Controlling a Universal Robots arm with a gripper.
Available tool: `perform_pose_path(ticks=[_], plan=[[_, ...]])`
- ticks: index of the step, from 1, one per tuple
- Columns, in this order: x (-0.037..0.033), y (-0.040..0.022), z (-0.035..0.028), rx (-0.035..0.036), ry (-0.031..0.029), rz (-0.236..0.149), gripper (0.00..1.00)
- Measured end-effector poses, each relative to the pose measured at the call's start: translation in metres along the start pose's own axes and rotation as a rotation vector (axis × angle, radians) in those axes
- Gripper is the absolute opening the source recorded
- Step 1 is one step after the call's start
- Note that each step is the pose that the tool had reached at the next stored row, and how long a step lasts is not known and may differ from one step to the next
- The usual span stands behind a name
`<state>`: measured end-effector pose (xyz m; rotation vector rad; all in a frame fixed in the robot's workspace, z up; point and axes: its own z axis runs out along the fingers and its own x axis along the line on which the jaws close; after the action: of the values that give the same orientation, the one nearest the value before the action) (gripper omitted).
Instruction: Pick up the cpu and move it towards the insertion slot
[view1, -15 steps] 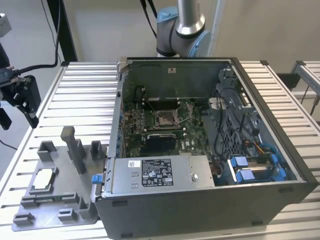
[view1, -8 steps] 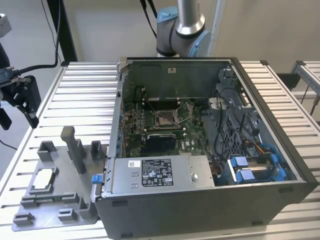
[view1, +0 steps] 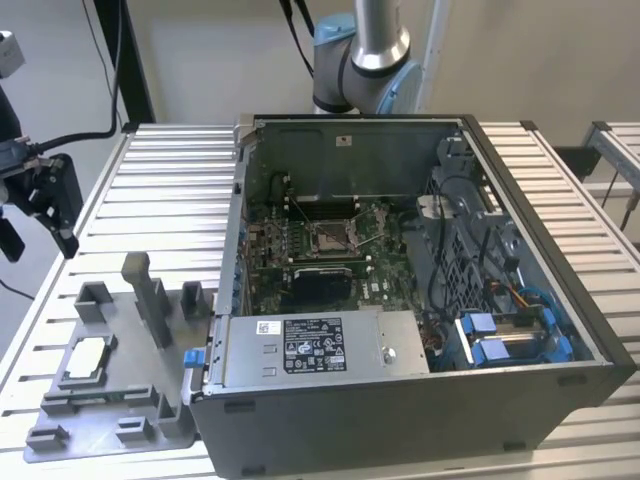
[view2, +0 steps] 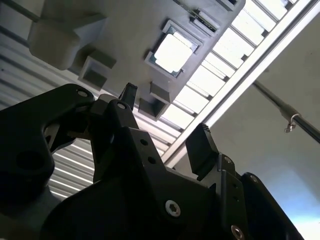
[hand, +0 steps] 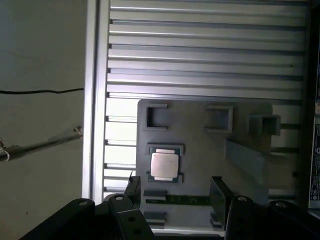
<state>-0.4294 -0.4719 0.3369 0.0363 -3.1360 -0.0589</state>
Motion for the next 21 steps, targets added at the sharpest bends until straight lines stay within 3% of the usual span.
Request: perform_pose_path(ticks=[21], plan=[[-0.0001, -0.0013, 0.0340, 0.0000, 0.0000, 0.000, 1.00]])
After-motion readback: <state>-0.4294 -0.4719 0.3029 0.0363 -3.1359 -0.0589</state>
